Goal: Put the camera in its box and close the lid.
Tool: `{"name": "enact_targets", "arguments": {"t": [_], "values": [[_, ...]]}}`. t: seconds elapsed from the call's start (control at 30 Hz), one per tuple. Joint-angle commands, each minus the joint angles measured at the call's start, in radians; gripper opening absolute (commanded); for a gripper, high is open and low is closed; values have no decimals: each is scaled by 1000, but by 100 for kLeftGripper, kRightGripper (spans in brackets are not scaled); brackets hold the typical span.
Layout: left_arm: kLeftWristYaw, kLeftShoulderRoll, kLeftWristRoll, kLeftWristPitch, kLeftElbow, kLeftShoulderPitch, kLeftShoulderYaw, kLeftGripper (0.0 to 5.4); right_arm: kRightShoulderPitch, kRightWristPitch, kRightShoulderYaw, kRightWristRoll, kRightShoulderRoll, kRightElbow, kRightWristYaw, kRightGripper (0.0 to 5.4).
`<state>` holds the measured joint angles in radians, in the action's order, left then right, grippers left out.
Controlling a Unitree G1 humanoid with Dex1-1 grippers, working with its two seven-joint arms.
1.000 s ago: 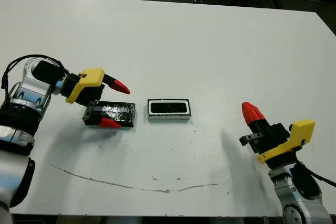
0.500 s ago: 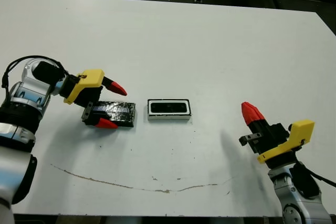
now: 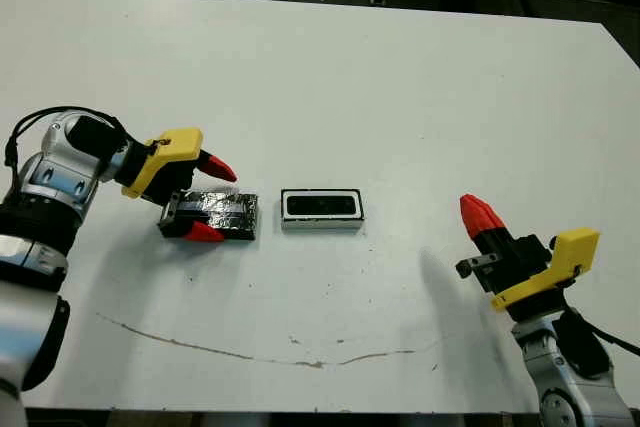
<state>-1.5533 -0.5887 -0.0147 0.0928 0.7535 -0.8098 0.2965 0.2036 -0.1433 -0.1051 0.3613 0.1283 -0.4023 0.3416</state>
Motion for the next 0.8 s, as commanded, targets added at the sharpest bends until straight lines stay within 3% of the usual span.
{"name": "enact_targets", "arguments": {"t": [0.03,0.53,0.8], "values": [[-5,-16,-21,-1,-12,20,13,533,7,-8,-3,5,16,-1,0,1],[43,-15,-5,-9,-21,55,-18,330,6,-21,-2,11,17,-7,-6,0],[117,-1,39,-92,-62,85,-76,316,6,-14,1,10,21,-4,-2,0]]}}
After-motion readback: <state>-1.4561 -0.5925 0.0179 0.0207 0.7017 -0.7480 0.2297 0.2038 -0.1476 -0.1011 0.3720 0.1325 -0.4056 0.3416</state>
